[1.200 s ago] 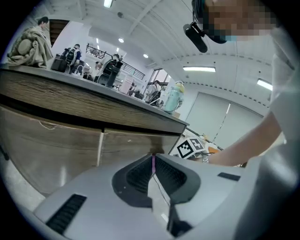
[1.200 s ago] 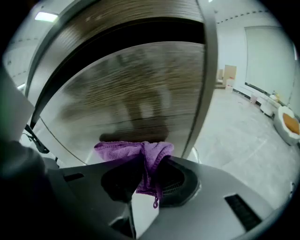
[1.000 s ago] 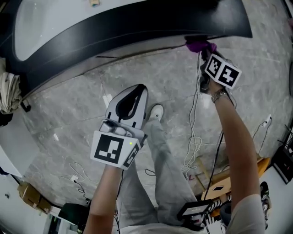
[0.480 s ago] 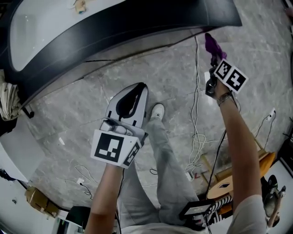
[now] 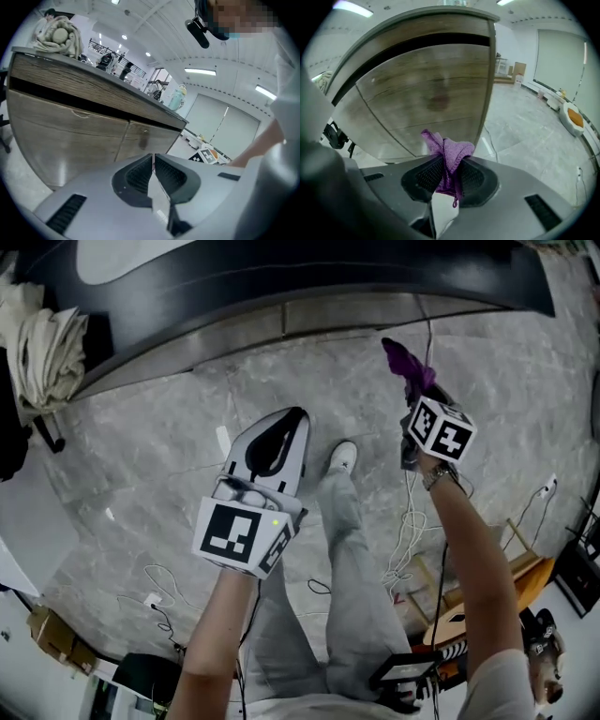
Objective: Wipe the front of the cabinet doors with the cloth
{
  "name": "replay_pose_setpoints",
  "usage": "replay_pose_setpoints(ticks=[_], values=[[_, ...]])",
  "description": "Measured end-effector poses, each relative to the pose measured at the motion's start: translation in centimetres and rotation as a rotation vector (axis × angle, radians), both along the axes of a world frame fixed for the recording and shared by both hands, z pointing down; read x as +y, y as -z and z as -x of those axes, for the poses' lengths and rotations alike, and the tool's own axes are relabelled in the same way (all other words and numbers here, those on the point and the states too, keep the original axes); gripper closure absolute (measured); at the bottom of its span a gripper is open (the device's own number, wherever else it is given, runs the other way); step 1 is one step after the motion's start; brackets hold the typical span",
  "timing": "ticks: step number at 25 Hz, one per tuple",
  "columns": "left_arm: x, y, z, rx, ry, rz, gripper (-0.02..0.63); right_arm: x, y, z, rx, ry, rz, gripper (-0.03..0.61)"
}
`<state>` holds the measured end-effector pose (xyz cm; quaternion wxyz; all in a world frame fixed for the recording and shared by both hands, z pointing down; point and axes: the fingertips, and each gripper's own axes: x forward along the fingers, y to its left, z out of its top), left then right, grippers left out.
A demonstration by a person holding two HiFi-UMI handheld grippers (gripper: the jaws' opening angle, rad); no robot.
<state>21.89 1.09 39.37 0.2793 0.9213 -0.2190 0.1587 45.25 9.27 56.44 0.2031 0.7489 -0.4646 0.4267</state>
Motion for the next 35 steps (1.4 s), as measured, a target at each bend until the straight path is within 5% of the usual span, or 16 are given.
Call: replay_pose_setpoints(ticks=[9,15,25,35], values=[[-7.3,0.6,17.7,-0.030,0.140,-0.015,0.591,-8.9,-0.8,24.3,-0.106,0.290,-0.003,0.488],[-9.4,0.0,26.2,-0.028,0.245,-0.008,0.591,-14.1,-2.0,35.8,-0.145,0.425,0.013,0.488],[-12.0,-1.3,35.3,0.013,0.351,0.002,0.592,-22.8,-3.6,47.0,-0.181,0.494,0.008,0.488],[-12.5,-2.9,42.1,-0.008,0.416,0.014,0.591,-27.5,-4.9,50.0,-0.200,0.445,-0.006,0.488]])
